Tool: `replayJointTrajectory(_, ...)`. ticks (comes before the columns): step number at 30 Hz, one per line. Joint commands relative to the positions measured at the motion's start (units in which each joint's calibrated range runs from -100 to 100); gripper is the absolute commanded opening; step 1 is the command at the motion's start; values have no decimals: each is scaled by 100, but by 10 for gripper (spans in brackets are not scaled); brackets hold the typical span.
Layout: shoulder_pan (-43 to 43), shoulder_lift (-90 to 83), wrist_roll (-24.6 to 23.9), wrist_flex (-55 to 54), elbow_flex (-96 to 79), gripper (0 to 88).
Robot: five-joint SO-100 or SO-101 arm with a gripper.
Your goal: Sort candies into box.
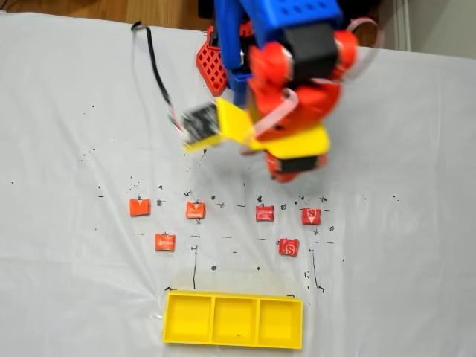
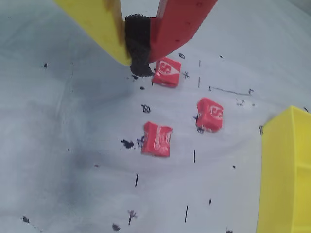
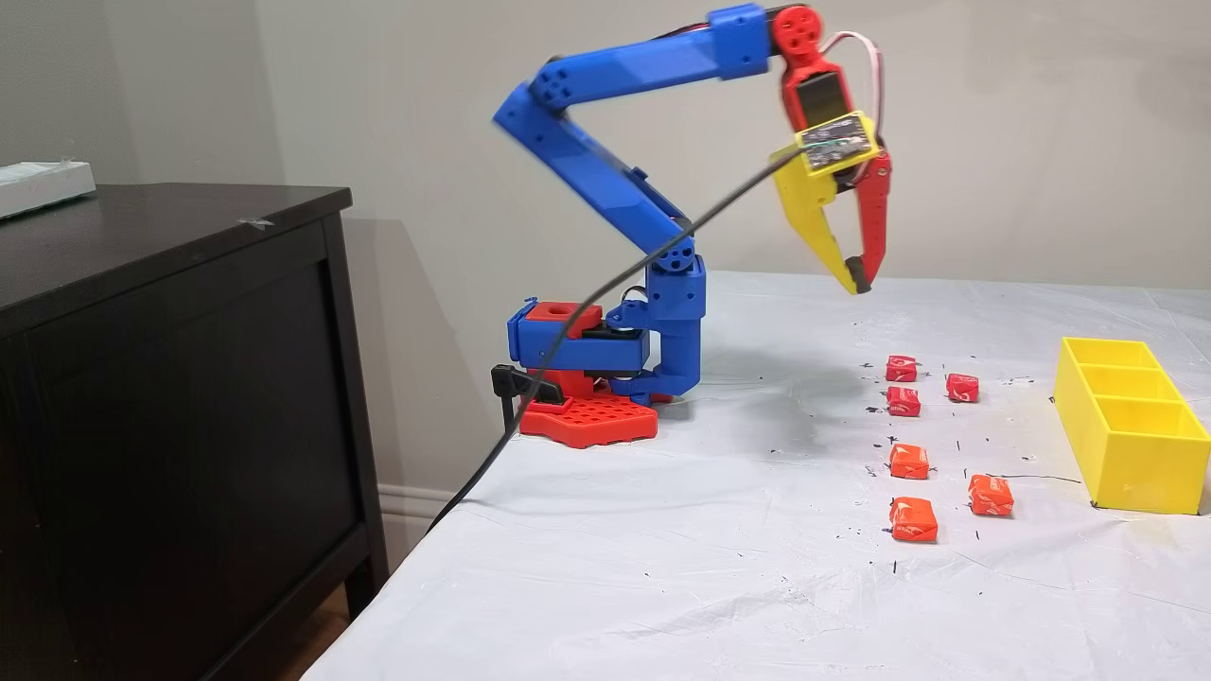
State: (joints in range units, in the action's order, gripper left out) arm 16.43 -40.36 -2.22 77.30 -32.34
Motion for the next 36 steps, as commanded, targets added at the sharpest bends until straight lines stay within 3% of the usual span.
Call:
replayJointTrajectory(1,513,550,-200,-153,862,1)
replayJointTrajectory(15,1020,2271,-230,-465,1472,5)
replayJointTrajectory(18,1057,2305,-239,-497,1326,113)
replayJointTrajectory(24,1020,2509,-327,-759,1208,243)
replayJointTrajectory(36,1011,2958,-352,-1160,990,298)
